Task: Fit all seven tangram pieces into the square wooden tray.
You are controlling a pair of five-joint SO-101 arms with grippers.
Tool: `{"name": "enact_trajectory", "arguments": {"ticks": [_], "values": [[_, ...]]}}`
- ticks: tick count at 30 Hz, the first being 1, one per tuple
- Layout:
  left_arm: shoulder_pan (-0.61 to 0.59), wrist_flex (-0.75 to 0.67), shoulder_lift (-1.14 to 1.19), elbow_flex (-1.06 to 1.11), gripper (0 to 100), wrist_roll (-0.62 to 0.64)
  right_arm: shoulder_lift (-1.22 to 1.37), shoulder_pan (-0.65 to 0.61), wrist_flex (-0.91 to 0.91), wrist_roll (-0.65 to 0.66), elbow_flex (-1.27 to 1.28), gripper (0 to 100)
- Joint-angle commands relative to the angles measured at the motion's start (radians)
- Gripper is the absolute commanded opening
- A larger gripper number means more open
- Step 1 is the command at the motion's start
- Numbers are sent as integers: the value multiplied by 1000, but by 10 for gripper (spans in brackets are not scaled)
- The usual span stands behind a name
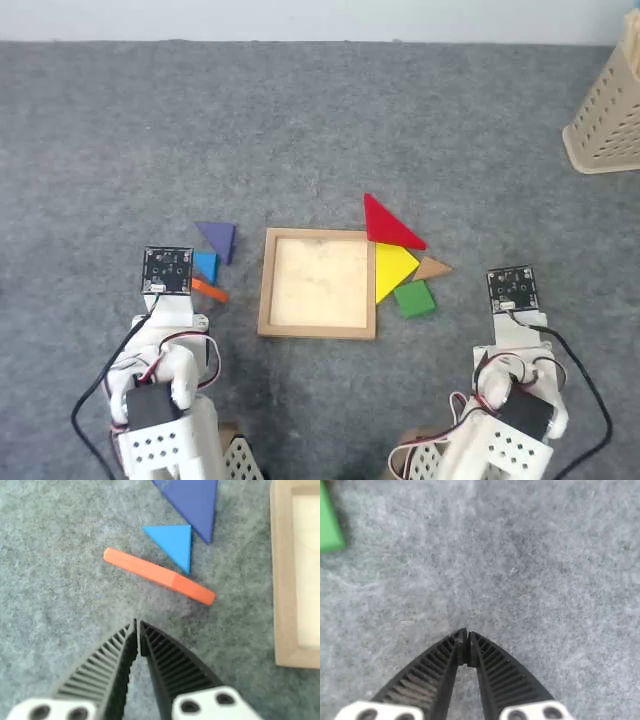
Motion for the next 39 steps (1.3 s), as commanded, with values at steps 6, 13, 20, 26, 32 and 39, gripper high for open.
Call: {"name": "enact_trajectory", "arguments": {"ticks": [6,13,20,26,32,39], "values": [[2,2,-25,-13,13,-5,-18,12,7,15,21,9],[2,2,-25,-13,13,-5,-18,12,7,15,21,9],[2,2,-25,-13,13,-5,-18,12,7,15,21,9],[2,2,-25,-13,13,-5,-18,12,7,15,21,9],[2,2,-25,-13,13,-5,-18,12,7,15,21,9],[6,2,-25,-13,13,-5,-16,7,21,12,21,9]]}}
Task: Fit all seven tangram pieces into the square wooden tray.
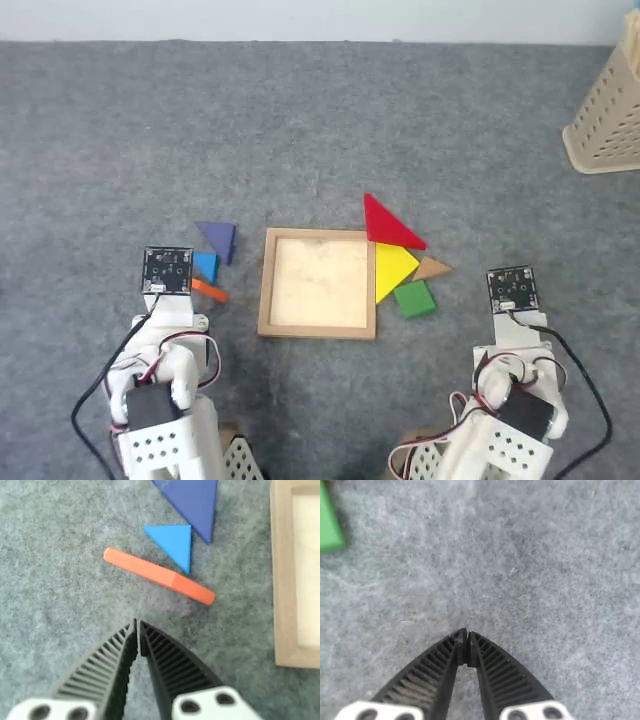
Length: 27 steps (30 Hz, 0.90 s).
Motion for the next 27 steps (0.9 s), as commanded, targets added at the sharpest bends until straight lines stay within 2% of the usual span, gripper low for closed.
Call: {"name": "enact_trajectory", "arguments": {"ticks": [1,11,13,16,18,27], "values": [[6,2,-25,-13,13,-5,-18,7,22,15,21,9],[0,-8,-25,-13,13,-17,-21,-70,13,17,21,9],[5,-25,-25,-13,13,-110,-21,-99,-33,17,21,8],[2,-37,-25,-13,14,-327,-21,-82,-117,12,2,9],[0,-25,-25,-13,14,-407,-19,-68,-142,11,-43,9],[0,-3,-23,-13,14,-422,21,-134,-5,-28,-379,10]]}}
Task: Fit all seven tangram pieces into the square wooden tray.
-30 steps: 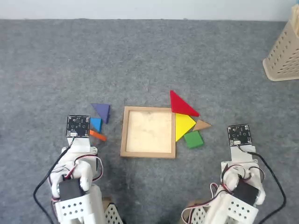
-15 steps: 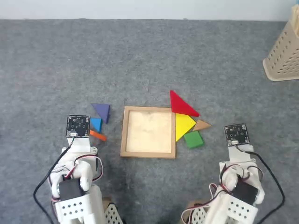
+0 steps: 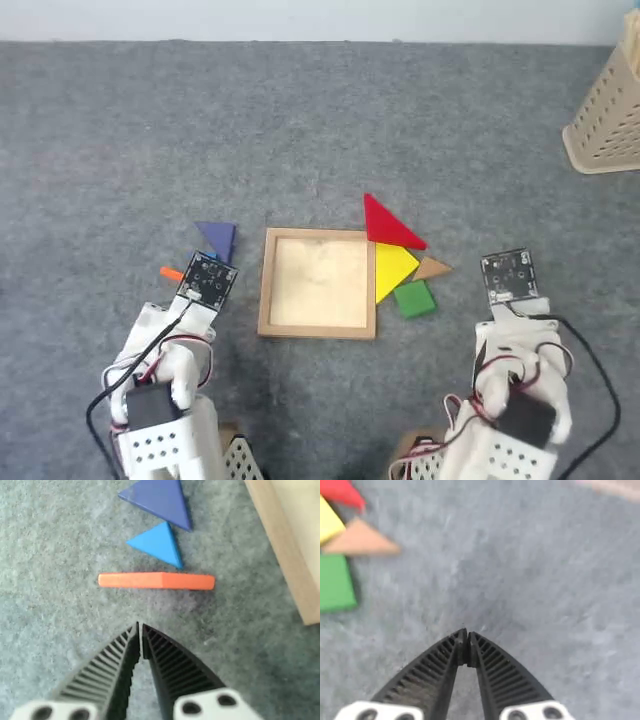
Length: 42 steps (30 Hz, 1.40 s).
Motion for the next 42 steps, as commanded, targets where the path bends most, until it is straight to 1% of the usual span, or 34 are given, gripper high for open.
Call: {"name": "enact_trajectory", "arguments": {"ticks": [1,3,6,10,13,16,18,21,24,26,28,33,42], "values": [[0,6,-23,-13,14,-14,54,-42,73,-38,-218,11],[0,6,-23,-13,14,-14,168,-65,77,-49,-299,18],[0,8,-23,-13,14,-14,430,-131,65,-84,-419,65],[0,18,-23,-13,14,-14,799,-257,65,-160,-617,102],[0,18,-23,-13,14,-14,1017,-374,67,-199,-786,103],[0,18,-23,-13,14,-14,1185,-490,67,-173,-919,121],[0,18,-23,-13,14,-14,1283,-556,68,-150,-991,169],[0,20,-23,-13,14,-14,1420,-619,68,-89,-1088,259],[0,20,-23,-13,14,-14,1543,-654,67,-32,-1177,324],[0,20,-23,-13,14,-14,1621,-673,65,-6,-1227,337],[0,20,-23,-13,14,-14,1695,-687,33,14,-1270,338],[0,31,-23,-13,14,-14,1871,-694,-51,17,-1364,339],[0,34,-23,-13,14,-15,2089,-717,-90,9,-1508,339]]}}
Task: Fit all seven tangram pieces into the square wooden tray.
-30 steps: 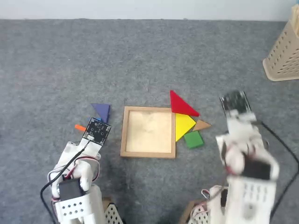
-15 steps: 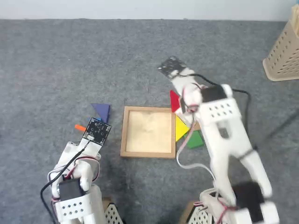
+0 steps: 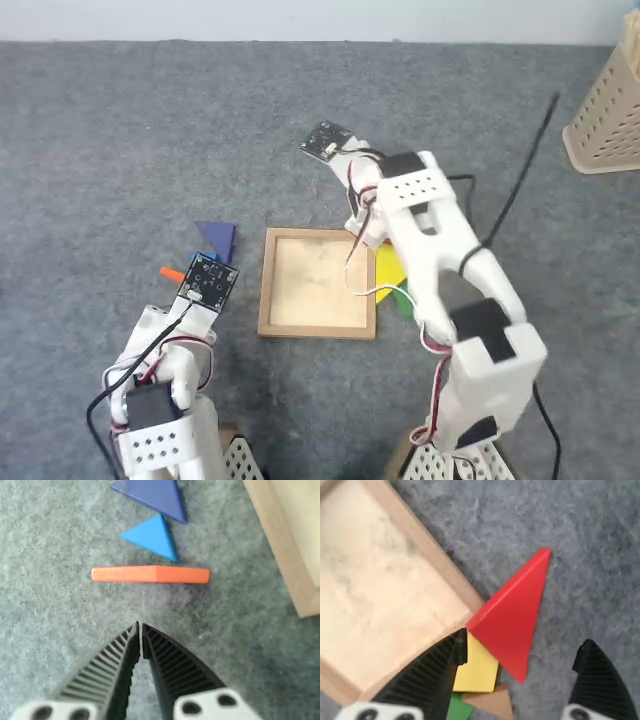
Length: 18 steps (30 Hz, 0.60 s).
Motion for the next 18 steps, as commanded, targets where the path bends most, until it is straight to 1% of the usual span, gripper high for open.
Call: {"name": "enact_trajectory", "arguments": {"ticks": [1,7,14,16,18], "values": [[0,6,-23,-13,14,-14,16,-21,-21,9,-101,339],[0,6,-23,-13,14,-14,99,-22,-21,9,-138,337],[0,6,-23,-13,14,-14,177,27,-16,9,-178,335],[0,6,-23,-13,14,-14,183,47,-18,8,-178,309],[0,6,-23,-13,14,-14,188,67,-19,-29,-178,251]]}}
